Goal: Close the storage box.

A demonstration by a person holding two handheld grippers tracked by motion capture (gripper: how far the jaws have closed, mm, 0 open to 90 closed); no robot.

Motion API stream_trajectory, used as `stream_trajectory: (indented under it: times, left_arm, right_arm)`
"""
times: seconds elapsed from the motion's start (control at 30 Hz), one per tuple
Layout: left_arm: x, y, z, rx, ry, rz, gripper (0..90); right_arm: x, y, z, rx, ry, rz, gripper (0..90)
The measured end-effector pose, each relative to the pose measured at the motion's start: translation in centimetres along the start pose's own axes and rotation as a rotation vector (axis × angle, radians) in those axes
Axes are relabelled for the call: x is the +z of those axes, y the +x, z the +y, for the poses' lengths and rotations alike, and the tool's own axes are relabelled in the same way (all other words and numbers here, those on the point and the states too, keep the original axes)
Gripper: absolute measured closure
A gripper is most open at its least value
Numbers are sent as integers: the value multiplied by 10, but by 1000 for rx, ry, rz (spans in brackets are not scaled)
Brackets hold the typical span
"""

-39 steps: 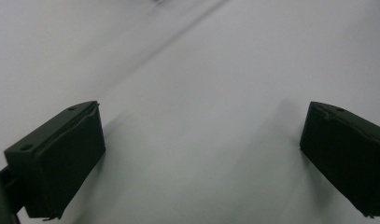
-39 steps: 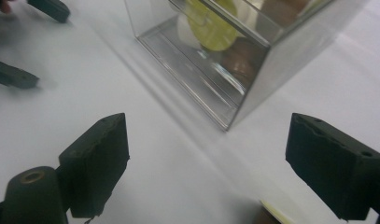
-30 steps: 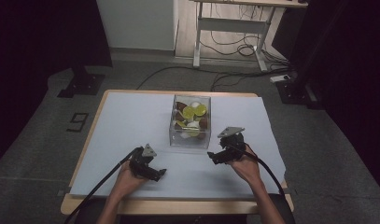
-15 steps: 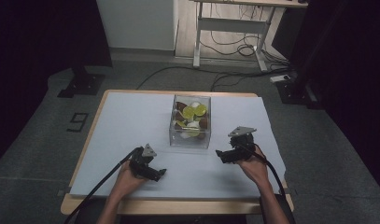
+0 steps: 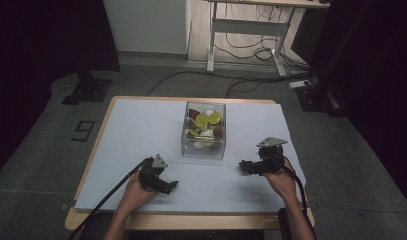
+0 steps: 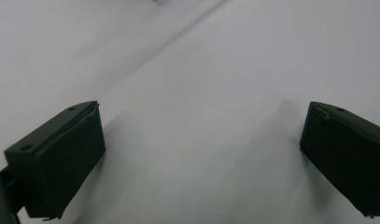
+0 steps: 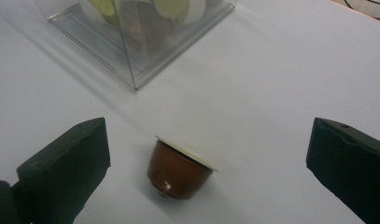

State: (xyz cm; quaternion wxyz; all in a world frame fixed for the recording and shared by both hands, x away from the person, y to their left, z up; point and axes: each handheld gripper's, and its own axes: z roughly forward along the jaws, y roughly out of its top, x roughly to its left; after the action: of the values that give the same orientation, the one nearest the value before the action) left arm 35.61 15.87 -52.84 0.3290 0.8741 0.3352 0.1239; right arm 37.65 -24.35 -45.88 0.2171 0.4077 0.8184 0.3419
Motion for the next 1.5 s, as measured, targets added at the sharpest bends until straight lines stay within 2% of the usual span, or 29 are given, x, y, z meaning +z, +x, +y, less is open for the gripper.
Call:
stream_trajectory:
  times: [0.4,0.77,0.9,1.1,1.27,1.43,1.5]
  left_arm:
    - [0,0,0,0,0,0,0]
    - [0,0,0,0,0,1,0]
    - [0,0,0,0,0,1,0]
    - [0,0,0,-1,-1,2,0]
    - [0,0,0,0,-2,2,0]
    - [0,0,0,-1,-2,2,0]
    - [0,0,0,-1,-2,2,0]
  right_arm:
    - [2,-14,-24,36,9,-35,0]
    - [5,-20,-39,60,25,-28,0]
    - [8,-22,-44,68,41,-11,0]
    - [14,-20,-49,39,76,-3,0]
    - [22,-17,-55,0,129,18,0]
    - [32,-13,-61,-6,164,42,0]
    - [32,-14,-63,8,146,46,0]
